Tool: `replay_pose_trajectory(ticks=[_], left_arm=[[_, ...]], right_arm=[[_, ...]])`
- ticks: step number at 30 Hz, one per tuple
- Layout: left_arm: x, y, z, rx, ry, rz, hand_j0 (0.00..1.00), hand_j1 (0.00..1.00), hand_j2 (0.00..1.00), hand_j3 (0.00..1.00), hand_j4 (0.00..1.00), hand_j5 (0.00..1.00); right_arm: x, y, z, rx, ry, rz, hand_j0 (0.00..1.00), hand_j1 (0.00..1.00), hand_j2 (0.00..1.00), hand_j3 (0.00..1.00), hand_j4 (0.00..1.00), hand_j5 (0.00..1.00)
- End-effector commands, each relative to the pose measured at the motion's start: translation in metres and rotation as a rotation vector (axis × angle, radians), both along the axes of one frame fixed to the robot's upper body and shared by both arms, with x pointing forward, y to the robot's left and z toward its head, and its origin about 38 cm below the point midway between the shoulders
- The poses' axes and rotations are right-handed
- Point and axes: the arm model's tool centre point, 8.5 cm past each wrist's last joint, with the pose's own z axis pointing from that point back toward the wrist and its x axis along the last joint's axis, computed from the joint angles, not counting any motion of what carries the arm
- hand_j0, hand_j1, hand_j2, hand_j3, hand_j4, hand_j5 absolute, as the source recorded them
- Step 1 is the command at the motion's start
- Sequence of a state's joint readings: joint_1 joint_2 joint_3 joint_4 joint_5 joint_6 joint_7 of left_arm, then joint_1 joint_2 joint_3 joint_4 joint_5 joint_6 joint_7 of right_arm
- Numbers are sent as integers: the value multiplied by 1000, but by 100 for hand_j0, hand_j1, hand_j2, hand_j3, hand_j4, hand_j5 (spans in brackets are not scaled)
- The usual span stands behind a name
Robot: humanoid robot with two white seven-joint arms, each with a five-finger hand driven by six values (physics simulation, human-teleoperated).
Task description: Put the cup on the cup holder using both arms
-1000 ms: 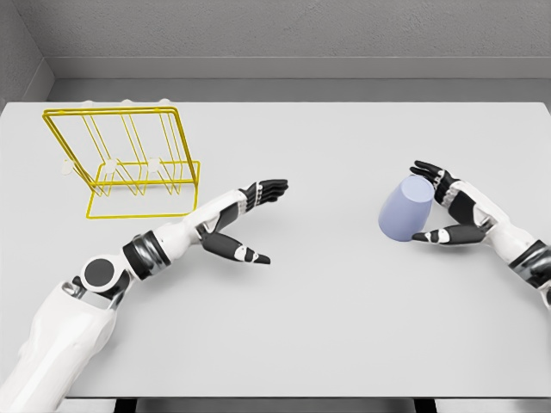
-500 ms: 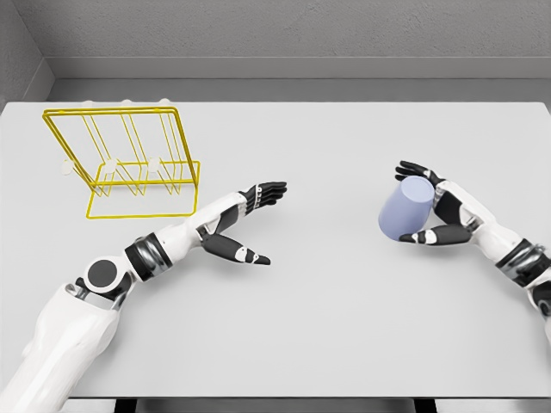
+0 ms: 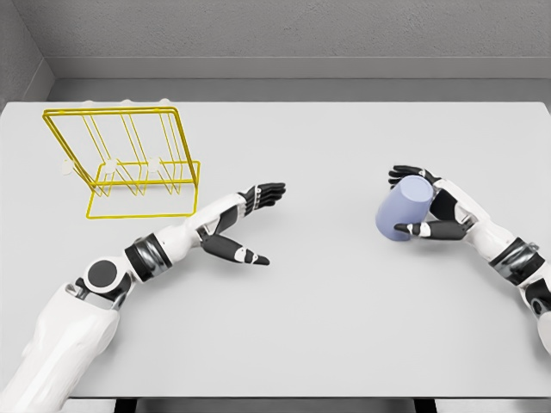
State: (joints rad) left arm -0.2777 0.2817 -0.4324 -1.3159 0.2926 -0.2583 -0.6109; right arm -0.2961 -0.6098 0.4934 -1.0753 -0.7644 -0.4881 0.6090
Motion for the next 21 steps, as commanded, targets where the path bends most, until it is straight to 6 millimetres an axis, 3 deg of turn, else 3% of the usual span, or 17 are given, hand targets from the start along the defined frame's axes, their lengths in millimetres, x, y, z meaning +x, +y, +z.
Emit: replay_pose_trajectory(ticks=[1, 12, 21], left_arm=[[0, 1, -6, 0, 19, 6, 100, 100, 100, 100, 100, 100], [-1, -1, -8, -7, 26, 6, 100, 100, 100, 100, 100, 100], [-1, -1, -8, -8, 21, 6, 100, 100, 100, 100, 100, 100]], right_arm=[[-2, -1, -6, -31, 12, 6, 64, 64, 64, 64, 64, 64], [1, -2, 4, -27, -52, 8, 64, 64, 64, 64, 64, 64], [14, 10, 29, -11, -123, 39, 65, 65, 65, 65, 65, 65]])
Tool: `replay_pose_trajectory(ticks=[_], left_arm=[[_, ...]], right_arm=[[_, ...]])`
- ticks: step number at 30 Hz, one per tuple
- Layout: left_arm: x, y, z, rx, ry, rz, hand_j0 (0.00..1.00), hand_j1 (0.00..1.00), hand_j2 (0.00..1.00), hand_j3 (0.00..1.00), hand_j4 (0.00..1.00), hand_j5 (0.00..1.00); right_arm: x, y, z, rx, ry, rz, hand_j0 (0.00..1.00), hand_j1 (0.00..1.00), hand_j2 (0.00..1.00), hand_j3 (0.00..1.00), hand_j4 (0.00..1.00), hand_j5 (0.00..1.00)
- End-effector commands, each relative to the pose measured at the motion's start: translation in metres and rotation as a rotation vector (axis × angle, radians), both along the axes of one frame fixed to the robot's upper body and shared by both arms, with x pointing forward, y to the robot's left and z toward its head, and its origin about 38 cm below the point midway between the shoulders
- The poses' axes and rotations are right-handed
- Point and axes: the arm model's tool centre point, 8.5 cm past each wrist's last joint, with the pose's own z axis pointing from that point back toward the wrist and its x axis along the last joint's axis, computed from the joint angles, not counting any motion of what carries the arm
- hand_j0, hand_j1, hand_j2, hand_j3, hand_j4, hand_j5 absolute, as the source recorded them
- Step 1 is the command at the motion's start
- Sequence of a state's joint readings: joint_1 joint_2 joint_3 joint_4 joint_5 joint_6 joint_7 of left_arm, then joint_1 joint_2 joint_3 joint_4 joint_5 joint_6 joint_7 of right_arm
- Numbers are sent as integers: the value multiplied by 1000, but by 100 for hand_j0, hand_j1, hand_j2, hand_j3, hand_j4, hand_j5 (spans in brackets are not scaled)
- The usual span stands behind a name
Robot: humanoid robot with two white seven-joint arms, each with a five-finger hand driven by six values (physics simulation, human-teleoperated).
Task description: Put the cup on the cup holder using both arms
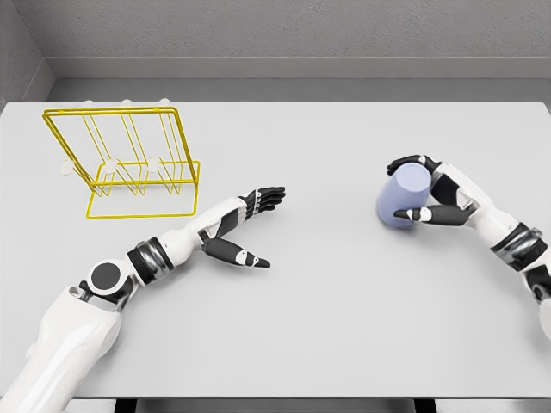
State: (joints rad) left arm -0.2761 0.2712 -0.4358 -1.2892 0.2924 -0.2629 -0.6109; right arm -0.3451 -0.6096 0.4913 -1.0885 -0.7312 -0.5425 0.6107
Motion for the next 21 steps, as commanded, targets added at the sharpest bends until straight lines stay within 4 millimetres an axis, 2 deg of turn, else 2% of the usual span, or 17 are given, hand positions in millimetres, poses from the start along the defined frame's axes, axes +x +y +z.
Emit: replay_pose_trajectory(ticks=[1, 15, 21], left_arm=[[0, 0, 1, -7, 0, 1, 100, 100, 100, 100, 100, 100], [1, 2, 2, -12, -1, 8, 100, 100, 100, 100, 100, 100], [1, 2, 2, -11, -3, 8, 100, 100, 100, 100, 100, 100]], right_arm=[[0, 7, 5, 14, -14, 17, 65, 65, 65, 65, 65, 65], [11, 66, 2, 94, -26, 105, 65, 65, 65, 65, 65, 65], [10, 80, -2, 99, -16, 136, 65, 65, 65, 65, 65, 65]])
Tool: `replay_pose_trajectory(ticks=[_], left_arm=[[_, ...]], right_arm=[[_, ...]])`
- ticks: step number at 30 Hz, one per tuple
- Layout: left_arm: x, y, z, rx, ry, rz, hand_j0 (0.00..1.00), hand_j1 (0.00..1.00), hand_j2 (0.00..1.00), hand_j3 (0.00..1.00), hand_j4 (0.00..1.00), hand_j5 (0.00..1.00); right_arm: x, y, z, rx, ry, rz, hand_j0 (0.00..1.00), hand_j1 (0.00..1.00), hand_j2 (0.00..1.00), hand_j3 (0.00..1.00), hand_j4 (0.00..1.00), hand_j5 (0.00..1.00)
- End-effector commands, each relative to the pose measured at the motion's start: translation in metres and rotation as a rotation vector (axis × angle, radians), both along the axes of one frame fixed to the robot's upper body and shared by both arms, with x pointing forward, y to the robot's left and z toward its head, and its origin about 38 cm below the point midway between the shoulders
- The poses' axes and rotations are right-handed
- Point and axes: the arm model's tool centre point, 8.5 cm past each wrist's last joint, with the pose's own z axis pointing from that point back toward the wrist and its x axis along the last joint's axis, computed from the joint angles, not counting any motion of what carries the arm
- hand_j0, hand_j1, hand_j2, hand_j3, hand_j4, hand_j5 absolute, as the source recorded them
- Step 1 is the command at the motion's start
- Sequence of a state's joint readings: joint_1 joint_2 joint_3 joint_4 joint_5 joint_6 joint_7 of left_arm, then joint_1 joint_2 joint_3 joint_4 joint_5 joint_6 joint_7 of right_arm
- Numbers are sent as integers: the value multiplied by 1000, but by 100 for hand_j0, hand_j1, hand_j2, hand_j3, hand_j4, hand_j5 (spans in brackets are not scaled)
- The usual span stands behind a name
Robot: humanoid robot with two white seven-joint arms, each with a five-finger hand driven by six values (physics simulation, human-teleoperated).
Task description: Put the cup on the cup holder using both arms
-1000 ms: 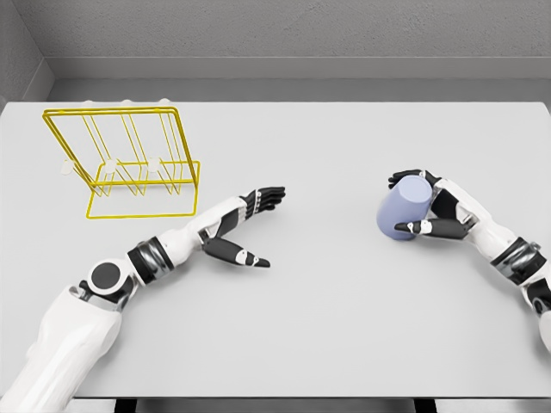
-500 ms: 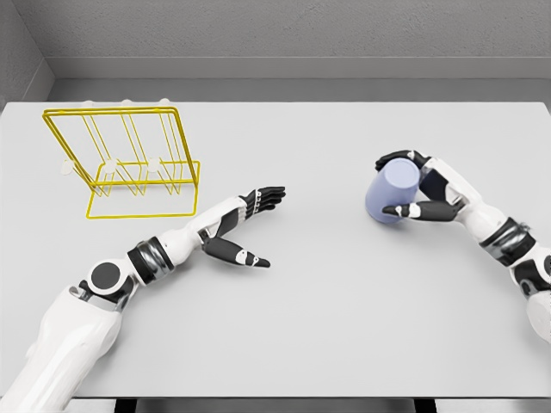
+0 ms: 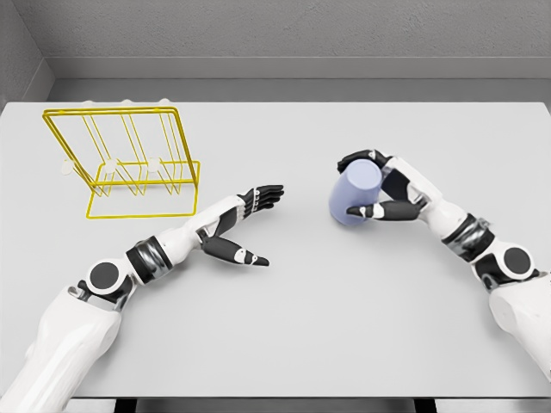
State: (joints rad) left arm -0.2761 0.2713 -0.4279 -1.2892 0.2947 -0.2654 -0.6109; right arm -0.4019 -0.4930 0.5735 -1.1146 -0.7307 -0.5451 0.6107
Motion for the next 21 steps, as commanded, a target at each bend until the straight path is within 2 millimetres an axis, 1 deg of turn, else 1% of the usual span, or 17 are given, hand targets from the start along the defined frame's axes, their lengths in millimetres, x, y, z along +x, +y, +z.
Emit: replay_pose_trajectory(ticks=[1, 7, 12, 16, 18, 19, 20, 21], left_arm=[[0, 0, 1, -8, 1, 2, 100, 100, 100, 100, 100, 100], [0, 7, 2, 1, -1, 6, 100, 100, 100, 100, 100, 100], [0, 8, 1, 4, 0, 9, 100, 100, 100, 100, 100, 100], [0, 9, 1, 6, 0, 9, 100, 100, 100, 100, 100, 100], [0, 9, 2, 8, -10, 8, 100, 100, 100, 100, 100, 100], [1, 11, 3, 4, -23, 12, 100, 100, 100, 100, 100, 100], [4, 18, 6, -1, -31, 35, 100, 100, 100, 100, 100, 100], [5, 20, 7, 0, -30, 39, 100, 100, 100, 100, 100, 100]], right_arm=[[-2, 12, -2, 19, 5, 22, 65, 65, 65, 65, 65, 65], [-5, 35, -8, 36, 17, 68, 65, 65, 65, 65, 65, 65], [-9, 48, -13, 42, 29, 95, 66, 66, 66, 66, 66, 66], [-14, 58, -17, 51, 16, 115, 66, 66, 66, 66, 66, 66], [-15, 59, -21, 46, 26, 120, 67, 67, 67, 67, 67, 67], [-15, 59, -21, 45, 28, 120, 67, 67, 67, 67, 67, 67], [-16, 59, -23, 42, 31, 120, 67, 67, 67, 67, 67, 67], [-16, 60, -23, 42, 32, 124, 68, 68, 68, 68, 68, 68]])
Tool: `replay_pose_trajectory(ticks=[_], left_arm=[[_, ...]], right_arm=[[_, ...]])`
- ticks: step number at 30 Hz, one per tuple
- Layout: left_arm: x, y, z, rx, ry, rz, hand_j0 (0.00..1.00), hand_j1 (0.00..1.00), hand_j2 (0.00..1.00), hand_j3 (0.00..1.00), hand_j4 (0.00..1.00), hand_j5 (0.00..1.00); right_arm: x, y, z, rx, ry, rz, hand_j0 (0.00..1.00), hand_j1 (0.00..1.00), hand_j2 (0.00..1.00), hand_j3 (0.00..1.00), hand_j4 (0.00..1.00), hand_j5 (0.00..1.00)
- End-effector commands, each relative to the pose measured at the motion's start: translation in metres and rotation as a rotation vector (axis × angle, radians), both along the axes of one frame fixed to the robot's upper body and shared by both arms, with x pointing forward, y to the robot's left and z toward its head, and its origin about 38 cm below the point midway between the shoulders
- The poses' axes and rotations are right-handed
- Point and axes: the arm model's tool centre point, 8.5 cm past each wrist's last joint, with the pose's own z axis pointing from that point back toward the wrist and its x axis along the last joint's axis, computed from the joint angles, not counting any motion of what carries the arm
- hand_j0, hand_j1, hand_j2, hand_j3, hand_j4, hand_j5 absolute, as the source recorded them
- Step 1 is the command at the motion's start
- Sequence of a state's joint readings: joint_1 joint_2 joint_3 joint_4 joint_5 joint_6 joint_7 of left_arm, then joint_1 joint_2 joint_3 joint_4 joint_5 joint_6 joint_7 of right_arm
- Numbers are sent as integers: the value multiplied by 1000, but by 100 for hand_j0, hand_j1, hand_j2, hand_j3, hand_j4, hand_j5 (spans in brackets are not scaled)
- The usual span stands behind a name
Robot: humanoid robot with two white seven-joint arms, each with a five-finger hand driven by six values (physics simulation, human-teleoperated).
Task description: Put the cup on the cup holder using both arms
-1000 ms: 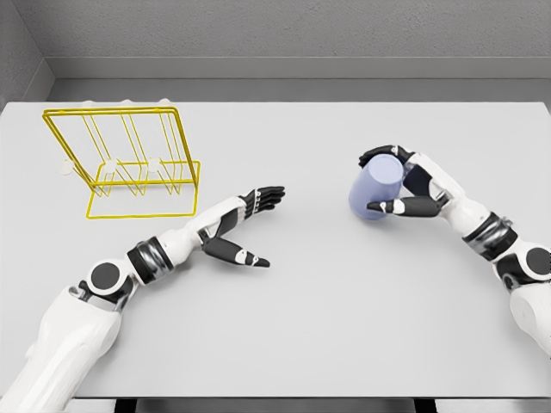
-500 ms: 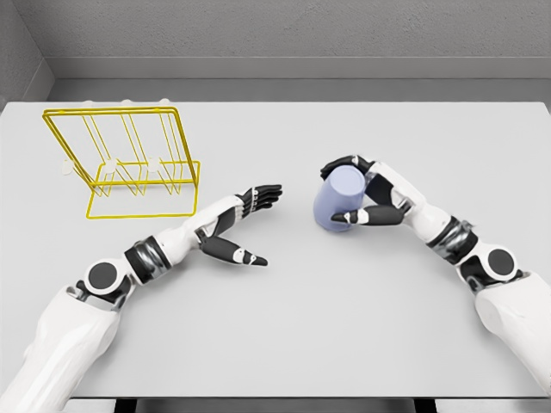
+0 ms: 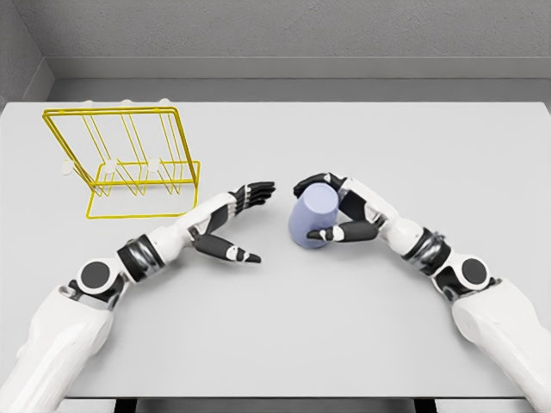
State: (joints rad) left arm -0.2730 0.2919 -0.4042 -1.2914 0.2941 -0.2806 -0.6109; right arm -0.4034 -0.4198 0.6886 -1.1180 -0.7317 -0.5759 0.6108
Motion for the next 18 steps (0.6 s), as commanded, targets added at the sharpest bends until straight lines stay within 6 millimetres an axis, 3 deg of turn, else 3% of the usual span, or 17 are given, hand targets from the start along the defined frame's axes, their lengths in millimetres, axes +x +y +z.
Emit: replay_pose_trajectory(ticks=[1, 9, 11, 12, 13, 18], left_arm=[[2, 5, 2, -8, -7, 16, 100, 100, 100, 100, 100, 100], [2, 4, 3, -12, -9, 16, 100, 100, 100, 100, 100, 100], [2, 3, 2, -13, -8, 14, 100, 100, 100, 100, 100, 100], [3, 3, 3, -17, -10, 15, 100, 100, 100, 100, 100, 100], [2, 3, 3, -17, -8, 15, 100, 100, 100, 100, 100, 100], [3, -2, 3, -27, -6, 13, 100, 100, 100, 100, 100, 100]], right_arm=[[0, 1, -1, 4, 6, 3, 68, 68, 68, 68, 68, 68], [-3, 6, -8, -2, 21, 13, 72, 72, 72, 72, 72, 72], [-3, 8, -7, 1, 20, 16, 80, 80, 80, 80, 80, 80], [-3, 9, -7, 0, 14, 19, 94, 94, 94, 94, 94, 94], [-4, 10, -8, -27, 5, 29, 100, 100, 100, 100, 100, 100], [-4, 8, -7, -39, -1, 31, 100, 100, 100, 100, 100, 100]])
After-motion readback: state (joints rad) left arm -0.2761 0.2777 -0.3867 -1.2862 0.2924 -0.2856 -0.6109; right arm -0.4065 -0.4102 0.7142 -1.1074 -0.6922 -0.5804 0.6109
